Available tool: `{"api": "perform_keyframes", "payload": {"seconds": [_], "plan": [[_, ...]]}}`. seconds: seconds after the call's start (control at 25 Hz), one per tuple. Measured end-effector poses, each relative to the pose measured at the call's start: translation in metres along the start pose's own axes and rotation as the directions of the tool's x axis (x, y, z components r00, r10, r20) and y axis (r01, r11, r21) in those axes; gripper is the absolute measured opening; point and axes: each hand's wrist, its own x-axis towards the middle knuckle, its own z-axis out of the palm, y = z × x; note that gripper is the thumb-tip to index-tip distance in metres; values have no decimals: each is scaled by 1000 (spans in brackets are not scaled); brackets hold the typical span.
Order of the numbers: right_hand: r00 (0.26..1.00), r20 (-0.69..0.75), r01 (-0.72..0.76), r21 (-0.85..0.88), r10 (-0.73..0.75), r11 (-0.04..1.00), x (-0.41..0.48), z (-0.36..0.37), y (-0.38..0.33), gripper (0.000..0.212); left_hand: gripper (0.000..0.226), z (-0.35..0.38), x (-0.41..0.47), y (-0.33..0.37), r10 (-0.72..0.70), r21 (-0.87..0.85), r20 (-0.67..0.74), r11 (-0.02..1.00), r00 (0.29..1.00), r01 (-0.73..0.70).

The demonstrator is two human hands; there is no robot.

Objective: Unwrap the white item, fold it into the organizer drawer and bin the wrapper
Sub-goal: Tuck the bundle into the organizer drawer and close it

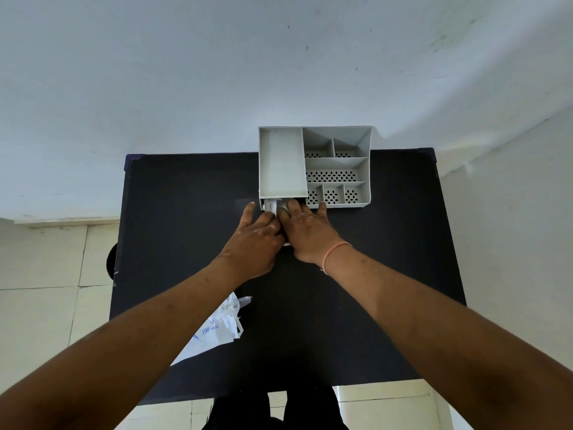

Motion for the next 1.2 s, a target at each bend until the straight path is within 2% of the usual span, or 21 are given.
{"api": "perform_keyframes", "payload": {"seconds": [0.16, 0.28, 0.36, 0.48, 0.64, 0.72, 0.84, 1.04, 1.12, 1.2], "plan": [[999, -36, 5, 78, -3, 997, -4, -5, 0, 78, 41, -1, 0, -1, -11, 1, -11, 1000, 1000, 11], [966, -260, 38, 139, -1, 990, -25, 3, 6, 61, 44, -1, 2, -6, -36, 7, -33, 999, 999, 36], [920, -372, -37, 221, 119, 975, -41, 16, 10, 47, 44, -3, 2, -12, -54, -1, -63, 999, 997, 54], [902, -302, -182, 379, 307, 907, -50, 31, 16, 40, 49, -7, 0, -15, -141, -32, -107, 990, 984, 139], [917, -210, -212, 465, 340, 860, -37, 27, 22, 32, 58, -6, 3, -20, -319, -156, -13, 937, 948, 313], [895, -235, -211, 525, 378, 825, -31, 21, 21, 27, 55, -8, 7, -22, -424, -333, 16, 852, 905, 405], [845, -265, -199, 651, 465, 733, -22, 13, 20, 11, 35, -11, 11, -20, -566, -576, -63, 693, 822, 434], [808, -225, -219, 744, 545, 631, -11, 7, 19, 1, 11, -12, 14, -18, -593, -641, -95, 651, 800, 406], [799, -181, -229, 789, 573, 569, -8, 9, 20, 4, 11, -11, 15, -18, -640, -682, -54, 584, 766, 440], [778, -95, -255, 855, 621, 451, -2, 12, 20, 9, 22, -11, 18, -17, -721, -735, 31, 454, 693, 504]]}}
